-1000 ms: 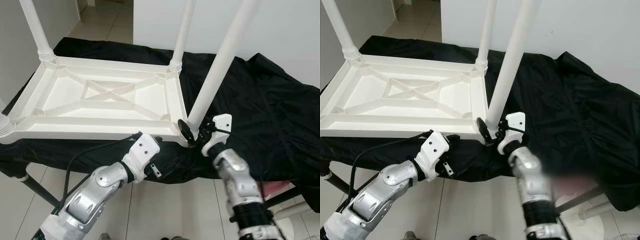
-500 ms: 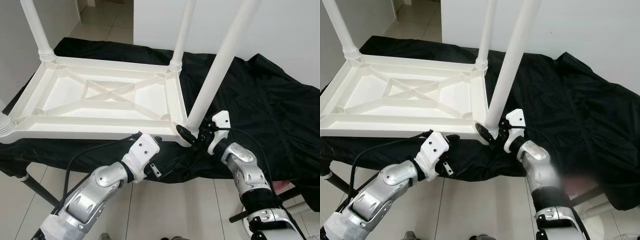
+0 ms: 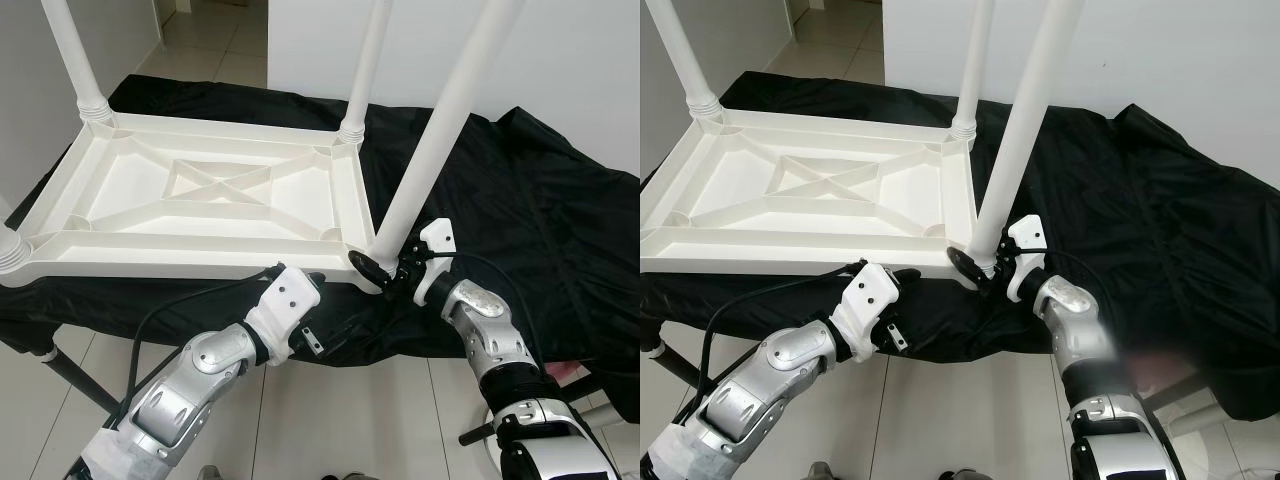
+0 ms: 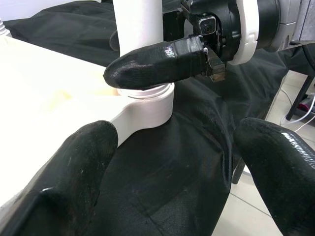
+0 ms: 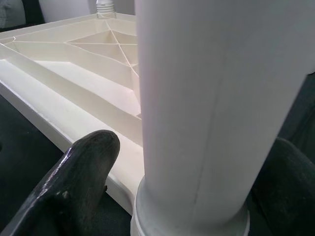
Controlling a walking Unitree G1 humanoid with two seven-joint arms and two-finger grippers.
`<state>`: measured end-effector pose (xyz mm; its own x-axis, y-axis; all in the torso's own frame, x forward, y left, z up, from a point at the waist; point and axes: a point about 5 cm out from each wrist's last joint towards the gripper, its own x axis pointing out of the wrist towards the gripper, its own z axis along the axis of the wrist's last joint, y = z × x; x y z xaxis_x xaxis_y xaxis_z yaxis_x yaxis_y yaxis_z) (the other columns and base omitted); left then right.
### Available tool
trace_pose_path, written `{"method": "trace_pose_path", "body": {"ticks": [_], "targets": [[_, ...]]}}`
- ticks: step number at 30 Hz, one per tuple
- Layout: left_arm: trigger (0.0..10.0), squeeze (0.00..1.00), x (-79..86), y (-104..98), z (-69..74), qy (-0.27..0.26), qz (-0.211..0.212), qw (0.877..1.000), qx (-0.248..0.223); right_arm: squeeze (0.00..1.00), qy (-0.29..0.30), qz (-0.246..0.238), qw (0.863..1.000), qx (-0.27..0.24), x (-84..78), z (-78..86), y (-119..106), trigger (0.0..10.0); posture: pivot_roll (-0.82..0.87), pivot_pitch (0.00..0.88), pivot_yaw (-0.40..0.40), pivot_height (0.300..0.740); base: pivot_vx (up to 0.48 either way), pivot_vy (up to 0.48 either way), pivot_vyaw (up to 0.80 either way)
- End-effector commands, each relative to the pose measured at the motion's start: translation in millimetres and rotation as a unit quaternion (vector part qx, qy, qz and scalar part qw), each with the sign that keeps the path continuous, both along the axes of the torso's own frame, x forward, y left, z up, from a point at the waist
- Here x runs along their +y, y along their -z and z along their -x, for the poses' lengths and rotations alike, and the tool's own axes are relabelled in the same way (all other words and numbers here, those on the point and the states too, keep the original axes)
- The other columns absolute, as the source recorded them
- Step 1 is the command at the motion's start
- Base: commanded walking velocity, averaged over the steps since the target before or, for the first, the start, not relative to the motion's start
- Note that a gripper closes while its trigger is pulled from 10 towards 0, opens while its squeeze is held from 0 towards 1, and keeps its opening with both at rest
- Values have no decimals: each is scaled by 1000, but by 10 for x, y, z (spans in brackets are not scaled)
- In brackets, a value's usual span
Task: Building children table
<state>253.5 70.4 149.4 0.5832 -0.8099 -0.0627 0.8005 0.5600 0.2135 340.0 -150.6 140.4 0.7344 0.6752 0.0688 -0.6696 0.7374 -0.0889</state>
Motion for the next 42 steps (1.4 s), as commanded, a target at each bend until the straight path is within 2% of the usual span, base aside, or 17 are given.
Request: {"method": "trace_pose_path", "body": {"ticks": [1,9,10,14,15,25,26,29,30,32,35,37,39,40,42], "targets": [[10000,0,-62,25,53,57,-11,998,9,0,-3,1,1000,-4,-20,-13,-1,10000,28,75,-79,740,0,0,0],[10000,0,-59,23,50,58,-12,998,9,0,-6,0,1000,-9,-33,-26,-1,10000,27,74,-77,740,0,0,0],[10000,0,-58,22,48,57,-12,998,9,0,-6,-1,1000,-10,-41,-31,-8,4392,27,74,-77,740,0,0,0],[10000,0,-57,22,47,57,-12,998,9,0,-5,-1,1000,-11,-47,-34,-13,4392,27,74,-77,740,0,0,0],[10000,0,-57,22,49,57,-12,998,8,0,-5,-2,1000,-11,-51,-35,-13,0,27,74,-76,740,0,0,0],[10000,0,-44,28,69,56,-13,998,10,0,11,-32,999,7,-46,47,81,0,31,81,-81,740,0,0,0],[10000,0,-41,30,71,55,-13,998,11,0,21,-35,999,8,-46,56,90,588,31,83,-82,740,0,0,0],[10000,0,-38,32,72,55,-13,998,11,0,32,-37,999,8,-49,63,97,588,31,83,-82,740,0,0,0],[10000,0,-36,34,77,55,-13,998,12,0,53,-42,998,10,-42,68,102,10000,29,85,-81,740,0,0,0],[10000,0,-36,34,77,55,-13,998,12,0,53,-42,998,10,-42,68,102,10000,29,85,-81,740,0,0,0],[10000,0,-39,44,87,56,-13,998,14,0,142,-68,988,14,7,106,77,10000,26,90,-81,740,0,0,0],[10000,0,-39,44,87,56,-13,998,14,0,142,-68,988,14,7,106,77,10000,26,90,-81,740,0,0,0],[10000,0,-39,48,95,57,-13,998,15,0,210,-77,975,18,29,145,66,10000,24,91,-82,740,0,0,0],[10000,0,-39,48,95,57,-13,998,15,0,210,-77,975,18,29,145,66,10000,24,91,-82,740,0,0,0],[10000,0,-41,53,105,58,-13,998,16,0,269,-89,958,36,48,184,98,10000,23,93,-85,740,0,0,0]]}}
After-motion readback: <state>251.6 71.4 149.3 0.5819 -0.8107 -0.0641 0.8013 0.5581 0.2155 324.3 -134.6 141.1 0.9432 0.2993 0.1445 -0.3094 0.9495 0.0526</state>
